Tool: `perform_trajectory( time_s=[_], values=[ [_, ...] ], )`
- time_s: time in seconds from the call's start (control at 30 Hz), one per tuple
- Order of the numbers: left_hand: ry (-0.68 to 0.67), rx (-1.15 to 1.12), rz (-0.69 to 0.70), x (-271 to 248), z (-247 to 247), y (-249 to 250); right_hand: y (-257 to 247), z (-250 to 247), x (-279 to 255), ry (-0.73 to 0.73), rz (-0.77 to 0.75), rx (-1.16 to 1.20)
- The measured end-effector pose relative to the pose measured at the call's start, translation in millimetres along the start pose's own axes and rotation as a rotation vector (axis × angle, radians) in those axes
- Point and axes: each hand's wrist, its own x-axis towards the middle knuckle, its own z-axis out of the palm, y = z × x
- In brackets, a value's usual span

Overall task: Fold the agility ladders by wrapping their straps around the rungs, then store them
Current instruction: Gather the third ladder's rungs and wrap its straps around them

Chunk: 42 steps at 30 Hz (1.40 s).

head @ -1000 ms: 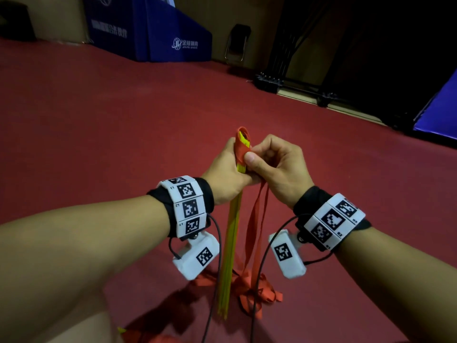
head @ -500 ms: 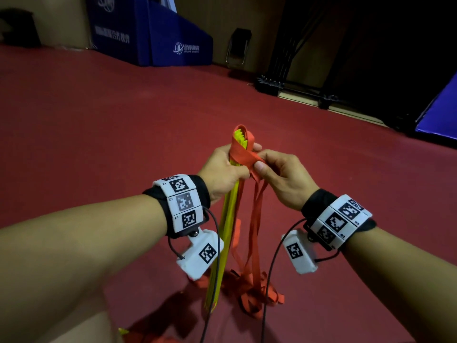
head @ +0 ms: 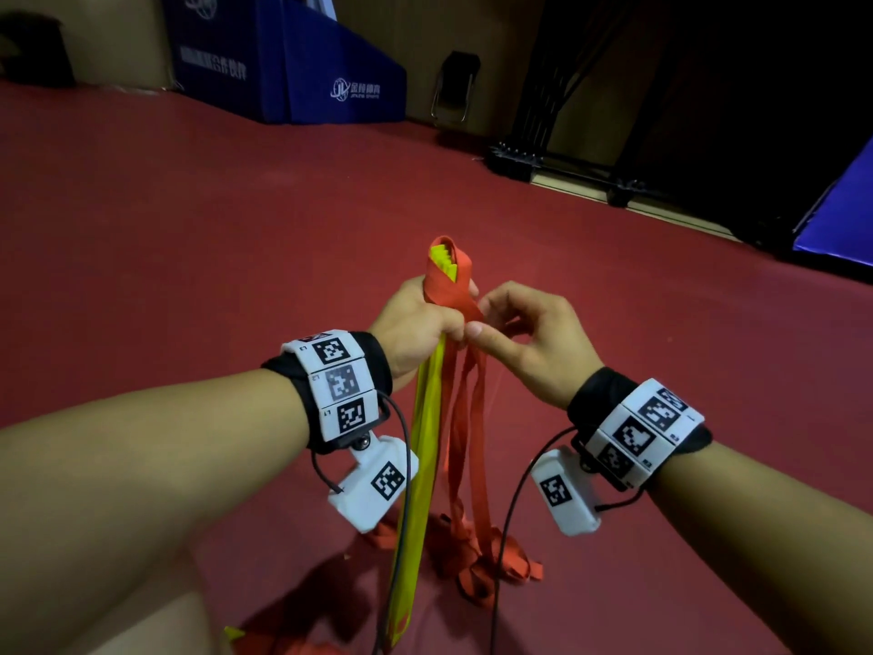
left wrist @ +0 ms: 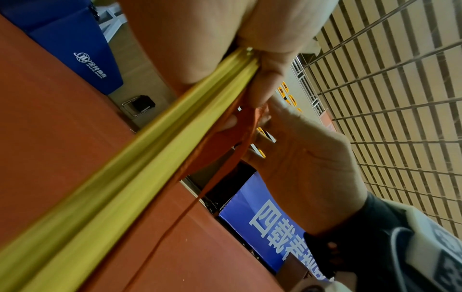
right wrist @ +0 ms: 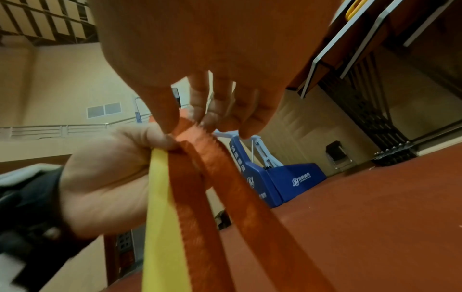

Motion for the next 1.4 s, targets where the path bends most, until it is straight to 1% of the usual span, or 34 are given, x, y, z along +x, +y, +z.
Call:
perform_trajectory(
  time_s=[0.1,0.2,0.33,0.37,0.47,0.6,0.73,0.8,0.87,0.93,1.0,1.1,1.2,1.27,1.4],
  values=[
    [0.004,0.006,-0.022,0.6,-3.2,-0.6,-1.8,4.8,-0.3,-0.069,0.04,-0.001],
    [-0.023,0.018,-0.014,1.4,-6.0,0.4,1.0,2.2,0.9,-0.101,0.114,0.073],
    [-0.039,0.048,0.002,0.1,-5.6,1.8,2.5,2.2,0.7,-0.049,0.133,0.047],
    [-0.042,0.049,0.0,0.0,-6.1,2.0,1.8,2.7,0.9,-0.047,0.152,0.072],
    [-0.029,0.045,-0.013,0.1,-7.0,2.9,-0.8,0.2,1.9,-0.086,0.229,0.166],
    [-0.014,0.038,-0.023,-0.8,-6.5,2.6,3.2,-4.6,4.1,-0.104,0.254,0.169],
    [-0.026,0.04,-0.034,-0.1,-7.0,1.4,1.5,-2.5,3.8,-0.193,0.304,0.224],
    [-0.012,0.05,-0.034,0.4,-7.5,1.0,1.0,-4.1,3.9,-0.2,0.298,0.183],
    [0.0,0.063,-0.032,0.2,-7.5,0.7,2.9,-7.0,4.3,-0.212,0.272,0.092],
    [-0.001,0.073,-0.037,-0.7,-7.1,0.7,3.8,-7.9,3.5,-0.254,0.237,0.009],
    [-0.019,0.077,-0.036,-1.9,-6.5,2.3,3.5,-7.8,2.9,-0.256,0.203,-0.026],
    [-0.043,0.055,-0.036,-2.1,-5.9,4.7,3.0,-9.7,4.6,-0.178,0.169,-0.043],
    [-0.047,0.004,-0.07,-3.1,-4.8,4.0,3.4,-8.8,4.0,-0.161,0.147,-0.034],
    [-0.044,0.019,-0.091,-5.6,-2.8,4.9,4.5,-7.3,2.1,-0.154,0.162,-0.022],
    [-0.052,0.036,-0.135,-10.4,-0.3,9.4,6.9,-6.2,1.5,-0.093,0.164,0.04]
  ],
)
